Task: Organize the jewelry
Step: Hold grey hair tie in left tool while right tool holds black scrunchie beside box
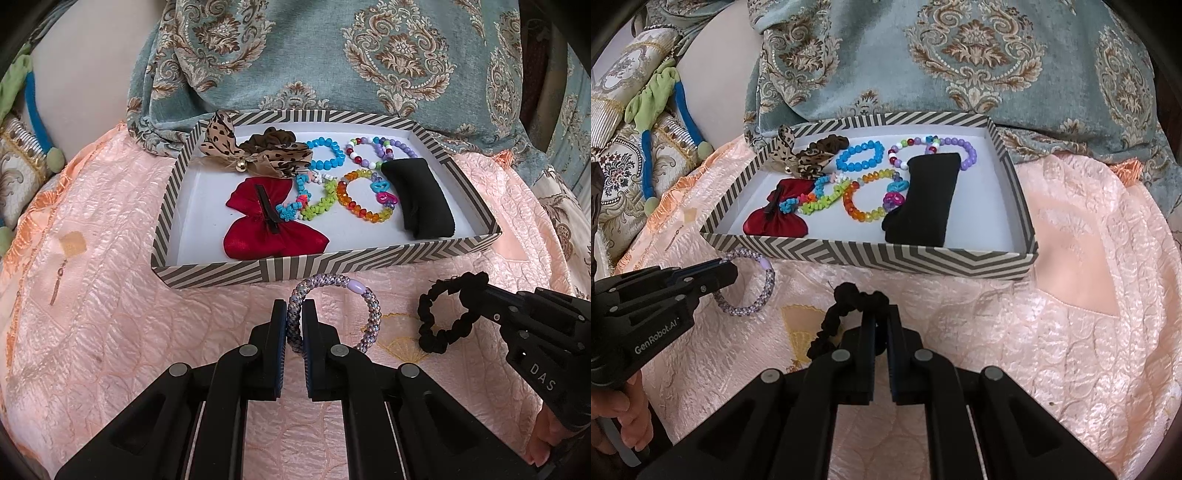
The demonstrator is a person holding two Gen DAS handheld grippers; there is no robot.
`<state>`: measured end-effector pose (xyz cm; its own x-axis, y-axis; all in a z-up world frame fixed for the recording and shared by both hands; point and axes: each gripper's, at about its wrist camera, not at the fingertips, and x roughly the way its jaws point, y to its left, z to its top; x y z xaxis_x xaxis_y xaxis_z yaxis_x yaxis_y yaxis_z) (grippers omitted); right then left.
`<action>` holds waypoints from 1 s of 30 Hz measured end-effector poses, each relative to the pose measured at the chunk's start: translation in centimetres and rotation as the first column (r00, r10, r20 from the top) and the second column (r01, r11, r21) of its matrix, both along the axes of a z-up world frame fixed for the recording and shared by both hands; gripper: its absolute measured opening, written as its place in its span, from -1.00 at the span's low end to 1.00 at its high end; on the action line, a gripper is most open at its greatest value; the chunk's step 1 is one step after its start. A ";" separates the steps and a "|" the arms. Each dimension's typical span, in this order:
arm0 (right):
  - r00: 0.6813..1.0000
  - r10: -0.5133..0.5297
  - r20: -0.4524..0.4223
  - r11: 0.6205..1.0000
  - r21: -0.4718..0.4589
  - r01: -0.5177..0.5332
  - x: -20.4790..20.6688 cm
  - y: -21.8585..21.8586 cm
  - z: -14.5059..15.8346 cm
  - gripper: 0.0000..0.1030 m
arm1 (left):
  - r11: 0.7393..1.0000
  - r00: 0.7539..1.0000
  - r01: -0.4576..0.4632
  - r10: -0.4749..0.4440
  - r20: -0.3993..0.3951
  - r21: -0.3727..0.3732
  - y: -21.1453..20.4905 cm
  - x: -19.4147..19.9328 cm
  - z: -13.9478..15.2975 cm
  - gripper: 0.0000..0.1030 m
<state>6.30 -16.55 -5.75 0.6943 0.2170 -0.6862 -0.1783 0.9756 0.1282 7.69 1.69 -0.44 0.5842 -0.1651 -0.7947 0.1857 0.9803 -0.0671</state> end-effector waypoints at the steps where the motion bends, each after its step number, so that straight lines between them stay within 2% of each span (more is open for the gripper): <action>1: 1.000 0.000 0.003 1.000 0.001 0.000 0.0 0.0 0.1 -0.90 | 1.000 1.000 0.000 0.000 0.000 0.000 0.0 0.0 0.0 -1.00; 12: 0.998 0.011 0.066 1.000 0.019 -0.013 -0.5 0.0 1.2 -0.91 | 1.000 1.000 0.000 0.000 0.001 0.001 0.0 0.0 0.0 -1.00; 30: 0.999 -0.012 0.052 1.000 -0.002 0.012 -0.3 -0.2 0.9 -0.90 | 1.000 1.000 -0.008 0.009 0.025 -0.020 0.3 -0.3 0.8 -1.00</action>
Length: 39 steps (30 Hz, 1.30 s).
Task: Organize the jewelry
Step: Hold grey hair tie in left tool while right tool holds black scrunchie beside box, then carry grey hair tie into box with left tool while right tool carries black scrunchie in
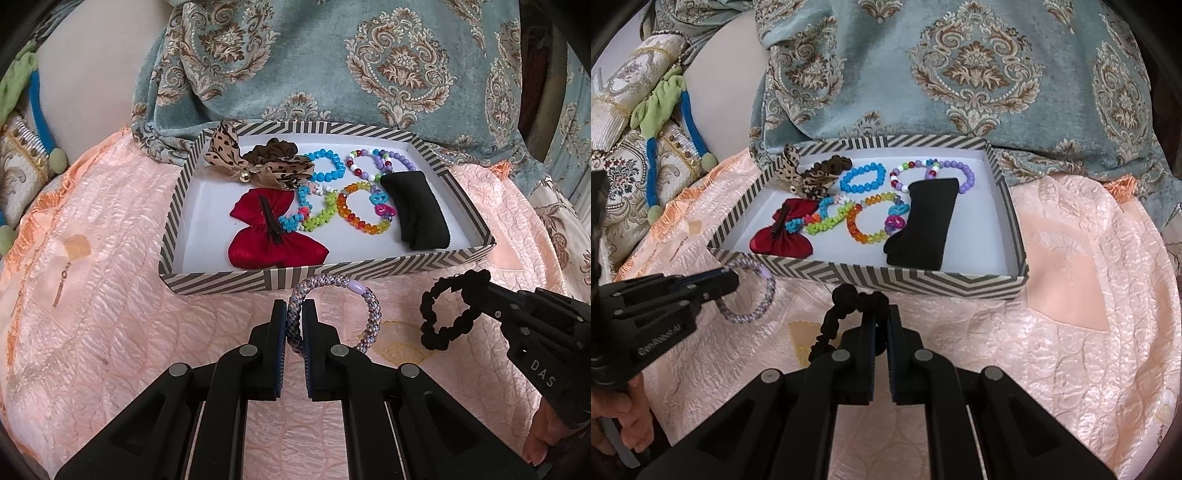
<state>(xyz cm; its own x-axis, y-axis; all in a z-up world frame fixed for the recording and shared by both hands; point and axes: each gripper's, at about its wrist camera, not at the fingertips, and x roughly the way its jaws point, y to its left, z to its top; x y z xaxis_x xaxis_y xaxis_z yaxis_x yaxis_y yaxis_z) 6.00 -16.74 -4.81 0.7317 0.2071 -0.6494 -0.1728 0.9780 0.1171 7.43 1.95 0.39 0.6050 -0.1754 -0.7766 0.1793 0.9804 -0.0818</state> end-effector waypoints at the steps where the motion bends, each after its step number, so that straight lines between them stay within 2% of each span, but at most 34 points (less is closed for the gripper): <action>1: 1.000 -0.002 -0.003 1.000 0.000 0.002 0.0 -0.1 0.0 -0.91 | 1.000 1.000 0.001 -0.001 0.000 0.000 -0.1 -0.1 0.0 -1.00; 8: 1.000 -0.007 0.005 1.000 0.020 0.006 -0.1 -0.5 0.5 -0.91 | 1.000 1.000 0.008 -0.007 0.027 -0.012 -0.1 -0.6 1.4 -1.00; 13: 0.996 -0.003 0.088 0.997 0.076 -0.004 -1.0 -1.3 2.6 -0.90 | 0.998 0.997 -0.026 0.030 0.066 -0.058 1.1 -0.3 3.6 -1.00; 17: 0.990 -0.005 0.142 0.996 0.087 -0.008 -0.8 -1.5 4.3 -0.90 | 0.997 0.997 -0.046 0.050 0.066 -0.056 1.4 1.3 4.5 -1.00; 21: 0.989 -0.011 0.147 0.998 0.059 0.002 1.0 -1.0 5.5 -0.90 | 0.997 0.997 -0.044 0.047 0.053 -0.057 1.1 4.4 5.1 -1.00; 25: 0.989 0.007 0.147 0.997 0.080 -0.019 3.7 -0.4 6.1 -0.90 | 0.997 0.999 -0.018 0.021 0.030 -0.071 -0.4 7.4 4.3 -1.00; 28: 0.990 0.034 0.138 0.997 0.057 -0.042 6.1 0.6 6.0 -0.91 | 0.996 0.999 -0.032 0.035 0.033 -0.089 -0.8 8.9 3.1 -1.00; 32: 0.997 0.038 0.063 0.991 0.122 -0.046 10.2 0.2 4.0 -0.91 | 0.993 0.997 -0.075 0.075 -0.011 -0.093 -0.9 11.0 0.9 -1.00; 34: 0.999 0.036 0.023 0.989 0.144 -0.039 11.8 0.1 2.8 -0.91 | 0.995 0.997 -0.079 0.079 -0.001 -0.055 -1.2 11.6 0.3 -1.00; 39: 1.000 0.017 -0.026 0.993 0.114 -0.014 14.2 0.3 1.0 -0.91 | 0.994 0.994 -0.100 0.099 -0.040 -0.038 -0.6 12.7 -1.4 -1.00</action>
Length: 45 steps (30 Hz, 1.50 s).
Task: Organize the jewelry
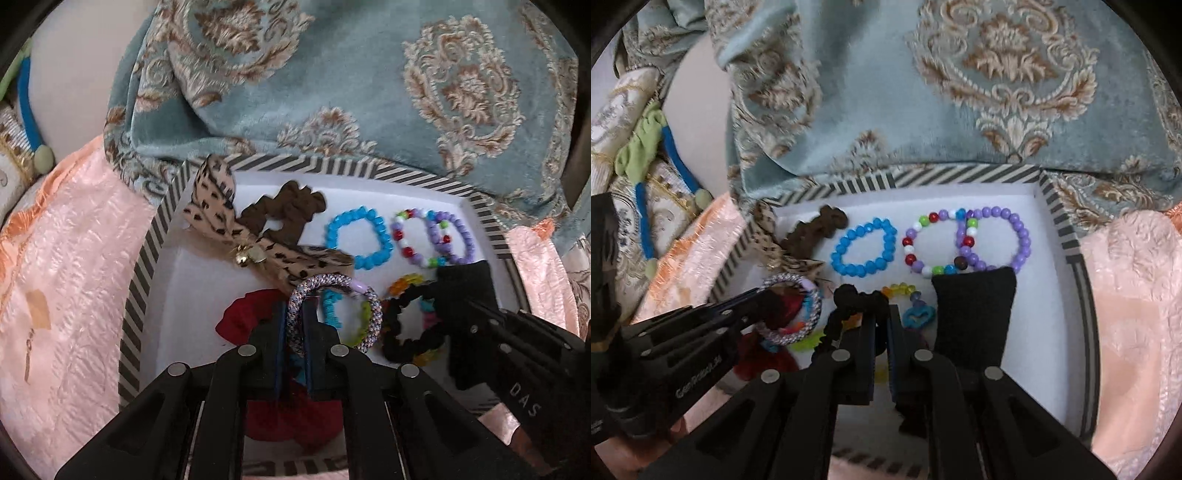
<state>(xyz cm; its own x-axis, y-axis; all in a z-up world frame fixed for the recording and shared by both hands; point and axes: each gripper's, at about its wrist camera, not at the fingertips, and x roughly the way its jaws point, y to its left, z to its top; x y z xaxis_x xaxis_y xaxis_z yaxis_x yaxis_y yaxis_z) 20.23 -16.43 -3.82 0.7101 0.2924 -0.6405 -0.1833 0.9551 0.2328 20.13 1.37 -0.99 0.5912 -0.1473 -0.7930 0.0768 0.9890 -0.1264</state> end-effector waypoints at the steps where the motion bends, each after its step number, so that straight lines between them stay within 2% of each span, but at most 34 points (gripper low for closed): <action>1: 1.000 -0.006 -0.008 1.000 -0.003 0.006 0.2 -0.1 -0.4 -0.91 | 1.000 1.000 -0.002 0.002 -0.008 0.001 0.1 0.1 -0.2 -1.00; 7: 0.999 -0.015 -0.039 1.000 0.016 0.015 0.6 -0.7 -1.5 -0.81 | 1.000 1.000 -0.010 0.010 -0.014 -0.008 0.2 -0.3 -0.2 -1.00; 11: 1.000 -0.011 -0.025 1.000 0.022 0.012 -0.1 -0.9 -0.9 -0.71 | 1.000 1.000 0.001 -0.002 -0.021 -0.024 0.1 -0.7 0.1 -0.78; 13: 1.000 -0.011 -0.017 1.000 0.028 0.011 -0.5 -1.0 -0.5 -0.54 | 1.000 1.000 -0.003 0.003 -0.011 -0.021 0.1 -1.0 0.5 -0.76; 15: 1.000 -0.021 -0.005 0.999 0.035 0.021 -0.9 -1.4 -0.1 -0.45 | 1.000 1.000 -0.009 0.009 -0.004 -0.023 0.5 -1.4 1.0 -0.73; 18: 0.999 -0.043 0.020 0.998 0.052 0.042 -1.6 -2.2 0.7 -0.45 | 0.999 1.000 -0.015 0.016 0.003 -0.034 0.9 -1.8 1.8 -0.66; 21: 0.996 -0.077 0.041 0.994 0.076 0.074 -2.7 -3.2 1.4 -0.45 | 1.000 0.999 -0.017 0.018 0.030 -0.016 1.0 -2.5 2.7 -0.52; 24: 0.992 -0.106 0.067 0.993 0.062 0.102 -4.6 -3.7 2.3 -0.45 | 1.000 0.997 -0.008 0.007 0.073 0.016 0.8 -4.0 3.6 -0.35; 26: 0.991 -0.109 0.082 0.993 0.044 0.106 -5.9 -3.7 2.8 -0.45 | 1.000 0.995 -0.002 -0.001 0.096 0.030 0.7 -5.0 4.2 0.04; 28: 0.991 -0.099 0.087 0.995 0.006 0.099 -7.5 -3.3 3.3 -0.45 | 0.998 0.995 0.004 -0.010 0.101 0.060 0.5 -6.5 4.7 0.31; 30: 0.992 -0.122 0.045 0.991 -0.043 0.123 -9.4 -2.6 3.5 -0.45 | 0.998 0.995 0.010 -0.016 0.096 0.069 0.4 -8.2 5.1 0.37; 32: 0.991 -0.132 -0.011 0.990 -0.052 0.131 -10.9 -2.5 3.3 -0.42 | 0.997 0.994 0.001 -0.011 0.112 0.083 0.5 -9.9 5.6 0.39; 34: 0.986 -0.158 -0.056 0.986 -0.059 0.155 -12.9 -2.4 3.6 -0.38 | 0.994 0.988 -0.015 -0.003 0.152 0.112 0.4 -12.0 6.6 0.39; 35: 0.984 -0.169 -0.051 0.984 -0.058 0.166 -14.0 -2.4 4.0 -0.36 | 0.992 0.983 -0.023 0.000 0.181 0.124 0.3 -13.2 7.3 0.39; 36: 0.984 -0.174 -0.035 0.983 -0.058 0.172 -14.7 -2.3 4.5 -0.17 | 0.992 0.979 -0.025 -0.001 0.205 0.125 0.3 -14.1 7.8 0.39; 37: 0.983 -0.182 -0.003 0.981 -0.063 0.182 -15.8 -2.1 5.1 0.15 | 0.992 0.973 -0.030 0.001 0.229 0.124 0.4 -14.8 8.3 0.39; 39: 0.979 -0.192 0.071 0.979 -0.057 0.196 -17.5 -1.9 5.6 0.46 | 0.991 0.962 -0.041 0.005 0.272 0.129 0.5 -16.0 8.8 0.39; 41: 0.976 -0.184 0.115 0.982 -0.028 0.189 -18.3 -1.9 5.1 0.47 | 0.987 0.957 -0.056 0.009 0.289 0.154 0.4 -16.5 8.9 0.39; 45: 0.976 -0.198 0.088 0.979 -0.020 0.201 -17.5 -2.2 3.1 0.47 | 0.977 0.950 -0.075 0.008 0.313 0.201 0.0 -16.7 8.8 0.39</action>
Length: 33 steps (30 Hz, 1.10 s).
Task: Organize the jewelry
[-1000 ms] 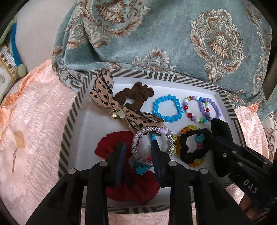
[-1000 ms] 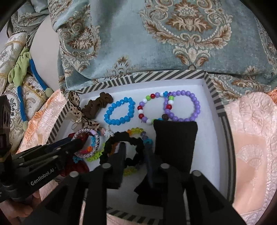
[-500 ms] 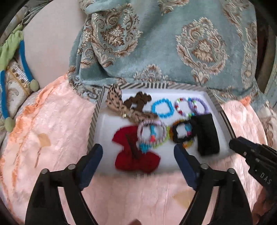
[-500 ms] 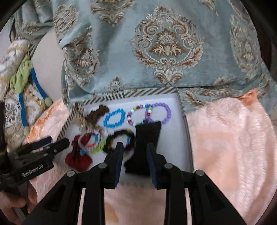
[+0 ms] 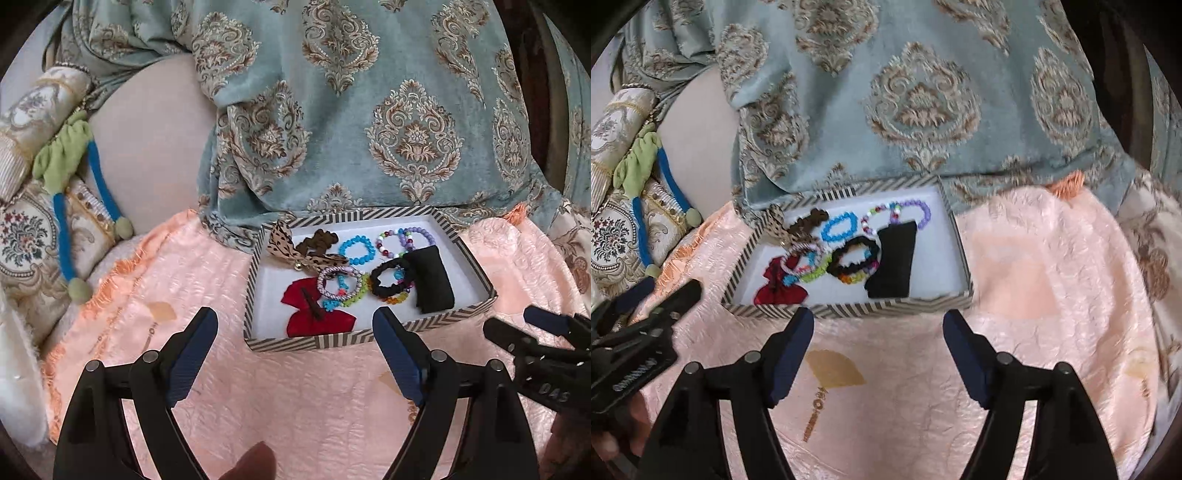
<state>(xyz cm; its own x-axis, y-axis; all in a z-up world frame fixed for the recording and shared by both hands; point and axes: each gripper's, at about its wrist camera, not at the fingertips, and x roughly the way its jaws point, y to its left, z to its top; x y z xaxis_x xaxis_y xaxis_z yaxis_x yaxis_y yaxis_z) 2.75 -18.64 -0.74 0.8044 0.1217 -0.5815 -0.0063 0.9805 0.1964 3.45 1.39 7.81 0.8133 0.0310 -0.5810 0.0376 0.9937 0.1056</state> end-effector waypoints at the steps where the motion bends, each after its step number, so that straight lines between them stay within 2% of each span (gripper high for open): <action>1: 1.000 -0.009 -0.017 1.000 -0.011 0.008 0.4 -0.1 -0.6 0.47 | 1.000 1.000 -0.001 0.001 -0.002 -0.007 0.0 0.0 0.0 0.39; 3: 0.999 -0.023 -0.045 0.999 -0.028 0.021 0.6 -0.4 -1.1 0.47 | 0.999 1.000 -0.001 0.000 -0.013 -0.036 0.1 0.0 -0.1 0.39; 6: 0.999 -0.042 -0.025 0.998 -0.049 0.041 0.2 -0.9 -1.3 0.47 | 0.998 0.999 0.005 -0.008 -0.040 -0.064 -0.1 0.0 -0.7 0.39; 10: 0.997 -0.054 -0.056 0.995 -0.087 0.049 0.5 -1.0 -1.7 0.47 | 0.998 0.999 0.004 -0.007 -0.044 -0.066 -0.6 -0.5 -1.1 0.39; 15: 0.998 -0.054 -0.030 0.987 -0.150 0.049 0.2 -0.3 -1.4 0.47 | 0.998 0.999 0.017 -0.020 -0.045 -0.067 -0.8 -0.8 -1.1 0.39; 20: 1.000 -0.012 -0.013 0.984 -0.177 0.009 -0.1 0.6 -1.1 0.47 | 0.997 0.998 0.023 -0.028 -0.061 -0.078 -0.6 -0.8 -1.4 0.39; 25: 1.000 -0.002 0.025 0.982 -0.189 0.007 -0.6 0.9 -0.6 0.47 | 0.997 0.998 0.022 -0.026 -0.058 -0.078 -0.7 -1.0 -1.4 0.39; 33: 1.000 -0.007 0.026 0.980 -0.200 0.012 -0.5 1.0 -0.6 0.47 | 0.997 0.998 0.030 -0.034 -0.059 -0.076 -0.8 -1.1 -1.4 0.39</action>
<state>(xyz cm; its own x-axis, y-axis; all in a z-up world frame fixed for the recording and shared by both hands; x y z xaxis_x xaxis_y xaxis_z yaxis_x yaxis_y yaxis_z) 2.24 -17.64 -1.33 0.8193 -0.0030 -0.5733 0.0011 1.0000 -0.0037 2.37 0.58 6.37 0.7767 -0.0400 -0.6286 0.0733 0.9969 0.0271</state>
